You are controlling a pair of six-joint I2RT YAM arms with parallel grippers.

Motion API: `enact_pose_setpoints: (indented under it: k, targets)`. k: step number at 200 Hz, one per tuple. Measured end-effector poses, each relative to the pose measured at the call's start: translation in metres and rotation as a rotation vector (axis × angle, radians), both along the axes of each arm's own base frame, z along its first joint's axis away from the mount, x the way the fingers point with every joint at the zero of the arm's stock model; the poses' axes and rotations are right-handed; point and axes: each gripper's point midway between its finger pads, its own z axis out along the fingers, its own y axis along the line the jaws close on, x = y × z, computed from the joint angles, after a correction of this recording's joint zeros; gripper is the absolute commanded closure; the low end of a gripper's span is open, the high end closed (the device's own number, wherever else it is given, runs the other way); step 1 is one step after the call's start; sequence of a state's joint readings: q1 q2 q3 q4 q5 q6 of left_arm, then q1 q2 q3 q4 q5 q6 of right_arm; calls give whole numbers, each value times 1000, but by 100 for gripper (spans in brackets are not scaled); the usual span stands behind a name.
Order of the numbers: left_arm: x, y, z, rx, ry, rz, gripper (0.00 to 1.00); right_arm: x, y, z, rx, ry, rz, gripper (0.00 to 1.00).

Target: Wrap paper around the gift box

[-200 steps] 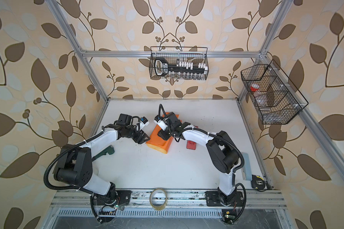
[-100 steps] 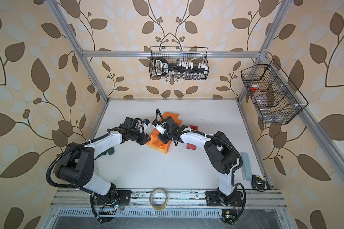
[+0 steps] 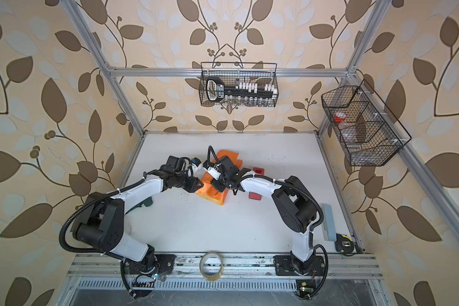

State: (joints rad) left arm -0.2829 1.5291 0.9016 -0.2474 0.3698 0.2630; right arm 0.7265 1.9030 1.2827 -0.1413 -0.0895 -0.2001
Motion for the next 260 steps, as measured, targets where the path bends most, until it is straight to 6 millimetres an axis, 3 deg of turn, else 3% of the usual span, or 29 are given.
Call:
enact_pose_setpoints:
  k: [39, 111, 138, 173, 211, 260]
  targets:
    - [-3, -5, -9, 58, -62, -61, 58, 0, 0, 0, 1, -2, 0, 59]
    - [10, 4, -21, 205, -134, 10, 70, 1, 0, 0, 0, -7, -1, 60]
    - [9, 5, -23, 225, -104, 43, 70, 1, 0, 0, 6, -4, -9, 60]
    - [10, -11, -8, 141, -65, 68, 71, 4, -1, -1, 21, -9, -25, 60]
    - [5, -21, -10, 78, -18, 75, 71, 2, -4, 0, 33, -29, -23, 60]
    - [-3, -42, -18, 29, 36, 79, 67, -1, -23, 0, 21, -32, -32, 57]
